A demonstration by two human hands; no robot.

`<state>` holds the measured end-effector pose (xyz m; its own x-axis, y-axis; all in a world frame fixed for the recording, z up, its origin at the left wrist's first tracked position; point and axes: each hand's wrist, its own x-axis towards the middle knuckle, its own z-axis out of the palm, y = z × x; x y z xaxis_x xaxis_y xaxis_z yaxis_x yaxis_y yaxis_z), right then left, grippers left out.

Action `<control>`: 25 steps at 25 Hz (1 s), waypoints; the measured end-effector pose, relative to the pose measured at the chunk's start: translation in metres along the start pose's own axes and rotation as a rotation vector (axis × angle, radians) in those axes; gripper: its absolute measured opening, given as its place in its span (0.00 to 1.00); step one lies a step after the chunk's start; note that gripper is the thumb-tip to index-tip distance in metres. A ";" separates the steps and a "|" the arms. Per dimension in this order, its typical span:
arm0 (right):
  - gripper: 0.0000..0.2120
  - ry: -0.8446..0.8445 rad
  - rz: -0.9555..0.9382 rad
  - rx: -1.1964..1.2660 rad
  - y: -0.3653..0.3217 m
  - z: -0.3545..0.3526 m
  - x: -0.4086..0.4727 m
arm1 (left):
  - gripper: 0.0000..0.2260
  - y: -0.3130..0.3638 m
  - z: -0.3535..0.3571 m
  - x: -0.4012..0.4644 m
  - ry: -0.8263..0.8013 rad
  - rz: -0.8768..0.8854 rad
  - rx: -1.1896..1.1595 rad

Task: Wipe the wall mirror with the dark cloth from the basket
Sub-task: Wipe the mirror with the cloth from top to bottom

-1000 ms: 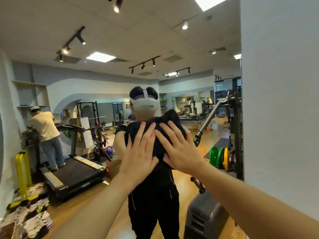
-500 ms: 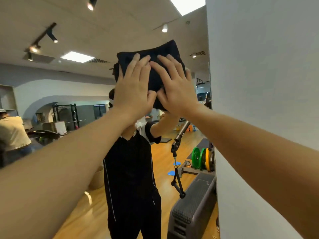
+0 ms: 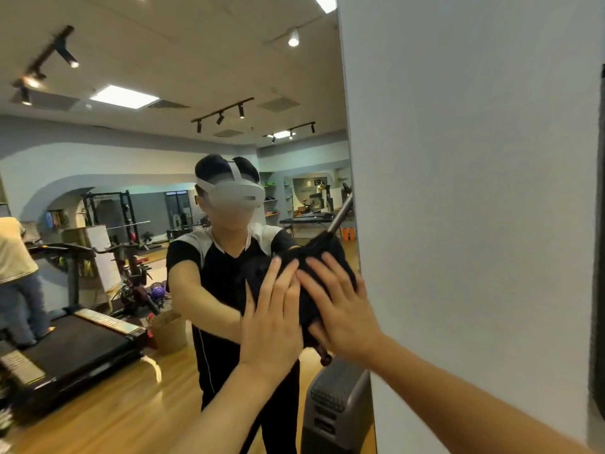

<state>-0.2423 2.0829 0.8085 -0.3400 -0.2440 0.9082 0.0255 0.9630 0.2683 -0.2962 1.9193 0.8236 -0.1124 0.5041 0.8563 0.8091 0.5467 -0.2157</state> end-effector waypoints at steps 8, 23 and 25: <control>0.33 0.117 0.216 0.074 0.103 -0.100 0.246 | 0.31 -0.018 -0.103 0.270 0.143 -0.069 0.031; 0.38 -0.023 0.223 0.048 0.010 0.001 -0.077 | 0.27 0.042 0.039 -0.017 -0.001 0.107 0.086; 0.38 -0.070 0.223 0.012 0.001 0.006 -0.093 | 0.26 0.040 0.036 -0.030 -0.064 0.128 0.099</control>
<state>-0.2162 2.1074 0.7224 -0.3912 -0.0173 0.9202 0.0962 0.9936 0.0596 -0.2808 1.9501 0.7719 -0.0510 0.6134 0.7881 0.7585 0.5372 -0.3690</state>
